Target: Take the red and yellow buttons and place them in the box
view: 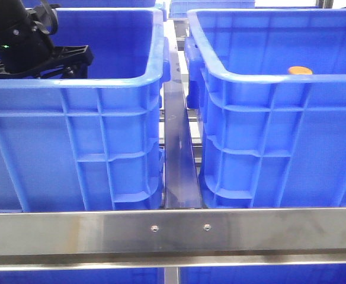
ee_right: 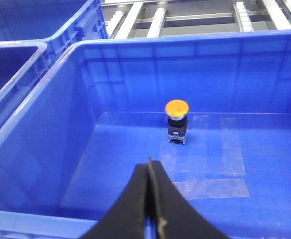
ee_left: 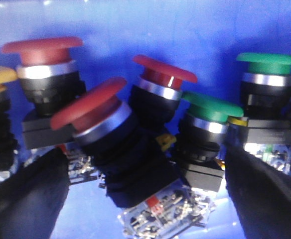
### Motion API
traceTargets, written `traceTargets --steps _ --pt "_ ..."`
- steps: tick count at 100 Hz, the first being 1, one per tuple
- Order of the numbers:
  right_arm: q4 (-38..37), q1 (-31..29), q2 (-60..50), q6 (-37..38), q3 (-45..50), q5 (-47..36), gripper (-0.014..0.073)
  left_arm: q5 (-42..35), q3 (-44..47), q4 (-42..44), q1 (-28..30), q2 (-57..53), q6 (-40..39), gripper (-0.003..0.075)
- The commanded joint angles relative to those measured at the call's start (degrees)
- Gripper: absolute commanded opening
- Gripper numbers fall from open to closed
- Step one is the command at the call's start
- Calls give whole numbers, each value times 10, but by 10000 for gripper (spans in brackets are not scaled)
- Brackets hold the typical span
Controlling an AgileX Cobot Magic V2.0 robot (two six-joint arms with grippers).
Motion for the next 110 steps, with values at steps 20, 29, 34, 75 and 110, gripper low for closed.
traceTargets --steps 20,29,34,75,110 --pt "16 2 0 -4 -15 -17 -67 -20 -19 -14 1 -27 -5 267" --pt "16 2 0 -4 -15 -17 -67 -20 -19 -14 1 -27 -5 144" --pt "16 2 0 -4 -15 -17 -67 -20 -19 -14 1 -28 6 98" --pt "16 2 0 -4 -15 -17 -67 -15 -19 -71 0 -121 117 31" --pt "16 2 0 -4 -15 -16 -67 66 -19 -405 -1 -190 467 31"
